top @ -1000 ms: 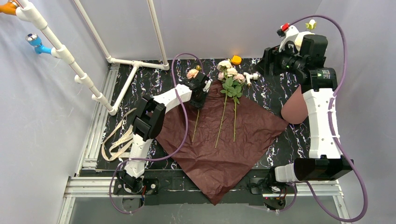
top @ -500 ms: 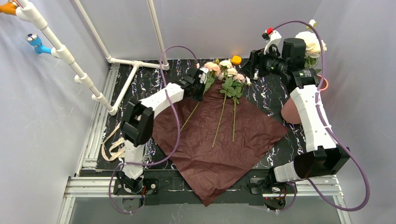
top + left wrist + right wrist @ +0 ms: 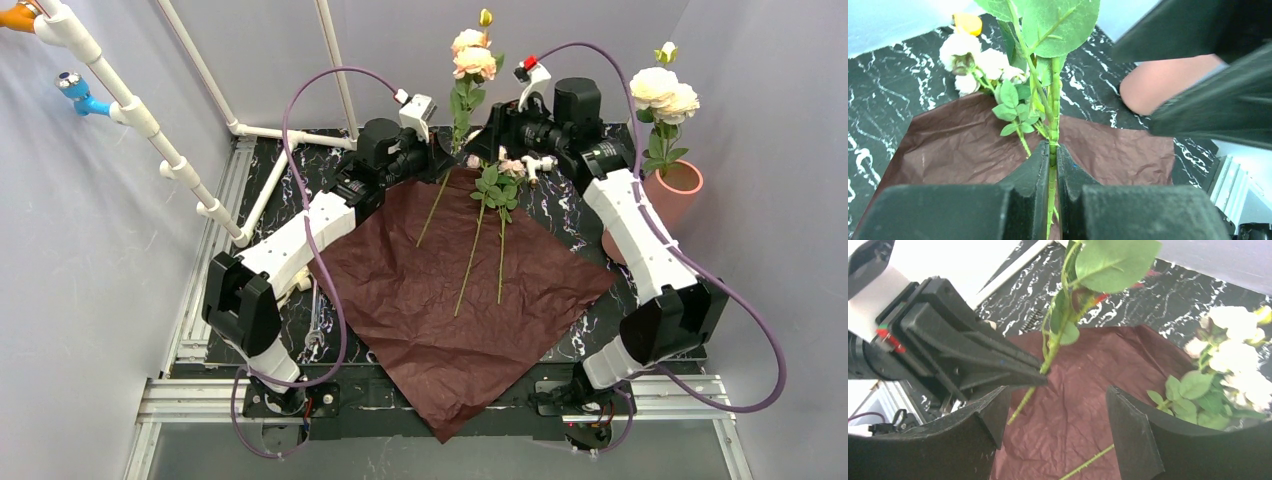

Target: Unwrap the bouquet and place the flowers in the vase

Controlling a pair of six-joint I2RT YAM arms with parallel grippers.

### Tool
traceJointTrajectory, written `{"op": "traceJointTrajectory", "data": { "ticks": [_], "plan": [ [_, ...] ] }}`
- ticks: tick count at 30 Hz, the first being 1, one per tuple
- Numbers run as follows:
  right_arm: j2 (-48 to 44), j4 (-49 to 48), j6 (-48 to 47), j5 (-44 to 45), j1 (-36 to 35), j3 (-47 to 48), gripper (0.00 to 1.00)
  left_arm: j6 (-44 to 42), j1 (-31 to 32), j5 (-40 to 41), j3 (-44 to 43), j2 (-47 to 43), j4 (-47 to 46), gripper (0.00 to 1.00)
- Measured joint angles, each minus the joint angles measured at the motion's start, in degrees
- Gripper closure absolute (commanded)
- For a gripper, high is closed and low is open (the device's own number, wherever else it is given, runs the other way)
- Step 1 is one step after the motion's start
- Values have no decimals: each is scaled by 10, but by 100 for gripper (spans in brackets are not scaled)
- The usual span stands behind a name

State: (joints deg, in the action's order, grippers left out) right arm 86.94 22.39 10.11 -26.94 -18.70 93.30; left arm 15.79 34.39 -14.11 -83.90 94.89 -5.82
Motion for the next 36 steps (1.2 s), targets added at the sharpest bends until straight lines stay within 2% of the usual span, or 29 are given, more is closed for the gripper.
{"op": "traceJointTrajectory", "data": {
  "ticks": [5,6,7,8,11,12,13,14,15,16,22,32,36],
  "plan": [
    [42,-38,43,-5,-17,20,20,-1,12,-33,10,-10,-39,100],
    [49,-44,52,-5,-17,24,23,-5,17,-40,10,-12,-48,100],
    [59,-52,67,-5,-17,32,28,-10,23,-46,10,-15,-53,100],
    [69,-64,85,-9,-17,41,37,-18,29,-49,11,-20,-59,100],
    [73,-80,121,-21,-17,66,47,-33,34,-50,23,-36,-70,100],
    [73,-87,128,-22,-16,80,59,-38,34,-50,32,-41,-73,100],
    [73,-89,133,-21,-15,90,98,-40,34,-49,38,-44,-75,100],
    [73,-89,136,-20,-12,95,99,-44,34,-48,50,-49,-75,99],
    [73,-89,130,-20,-10,96,99,-45,34,-48,52,-49,-75,53],
    [73,-89,134,-30,-6,96,99,-50,35,-52,52,-49,-75,32],
    [54,-75,82,-19,-4,97,99,-64,36,-64,52,-49,-75,3],
    [-45,-21,-37,24,1,105,99,-71,36,-67,52,-43,-59,2],
    [-86,24,-93,35,27,111,99,-78,36,-68,47,-27,-38,2]
  ]
}}
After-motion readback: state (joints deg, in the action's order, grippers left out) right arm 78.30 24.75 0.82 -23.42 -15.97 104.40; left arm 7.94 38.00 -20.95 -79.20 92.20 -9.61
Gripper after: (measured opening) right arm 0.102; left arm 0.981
